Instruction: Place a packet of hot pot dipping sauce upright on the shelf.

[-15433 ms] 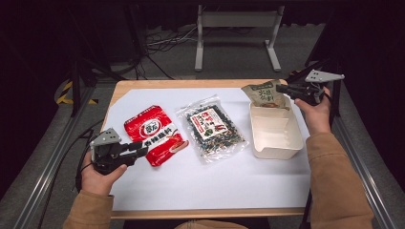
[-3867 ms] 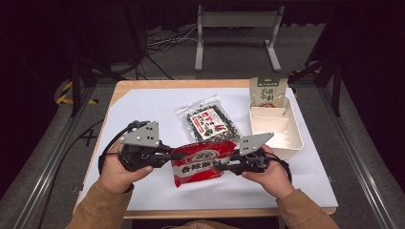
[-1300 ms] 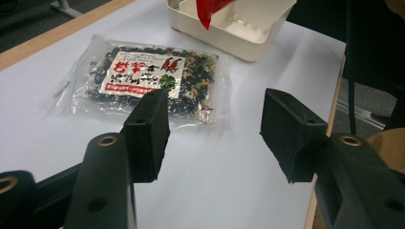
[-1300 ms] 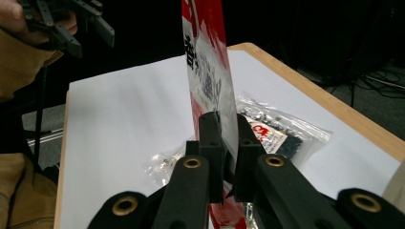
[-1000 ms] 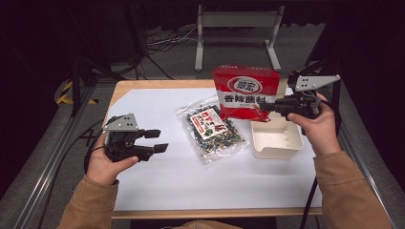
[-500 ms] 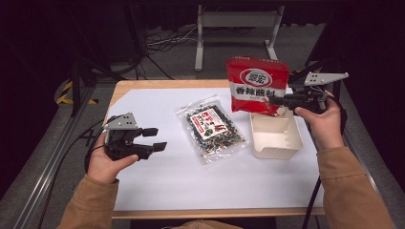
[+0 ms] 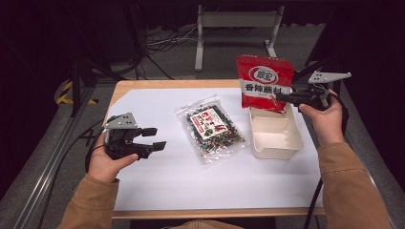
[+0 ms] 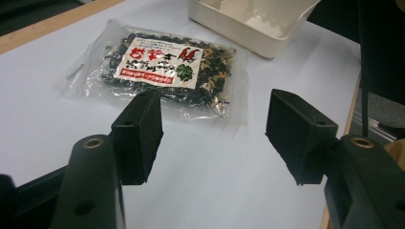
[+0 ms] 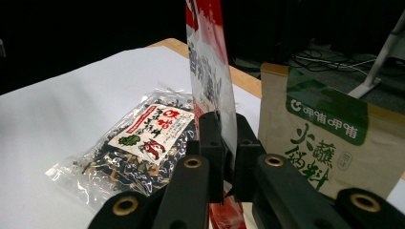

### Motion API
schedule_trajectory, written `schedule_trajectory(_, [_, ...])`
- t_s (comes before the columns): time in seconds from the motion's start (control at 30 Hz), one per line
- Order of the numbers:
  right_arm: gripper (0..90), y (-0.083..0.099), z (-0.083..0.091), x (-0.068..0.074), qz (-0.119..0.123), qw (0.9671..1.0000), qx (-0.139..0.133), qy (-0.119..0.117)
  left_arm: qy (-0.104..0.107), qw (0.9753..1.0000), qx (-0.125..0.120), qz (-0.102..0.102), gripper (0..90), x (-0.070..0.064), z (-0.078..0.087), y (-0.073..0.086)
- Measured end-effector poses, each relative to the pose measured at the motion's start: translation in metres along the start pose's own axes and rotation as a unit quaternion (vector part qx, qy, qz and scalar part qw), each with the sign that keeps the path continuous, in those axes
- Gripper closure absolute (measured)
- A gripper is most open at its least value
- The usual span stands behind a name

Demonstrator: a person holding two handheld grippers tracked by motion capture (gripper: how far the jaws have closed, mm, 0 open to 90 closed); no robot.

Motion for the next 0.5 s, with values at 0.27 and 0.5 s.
schedule_trajectory(0.27, [86.2, 0.011, 0.001, -0.01, -0.007, 0.9999, 0.011, 0.01, 0.001, 1.0, -0.001, -0.001, 37.0, 0.0, -0.001, 0.0])
schedule_trajectory(0.5, [86.3, 0.02, 0.003, -0.02, -0.016, 0.9995, 0.019, 0.017, 0.004, 1.0, 0.001, 0.0, 37.0, 0.0, -0.002, 0.001])
Point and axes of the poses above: each handheld gripper's, and its own axes: z roughly backward along the jaws, y roughly out of its underside, x roughly to its left, the point moved 8 cm from there along -z, roughly forward along the jaws, and after that the axes turned 7 degrees about -y, right-handed, at the moved point
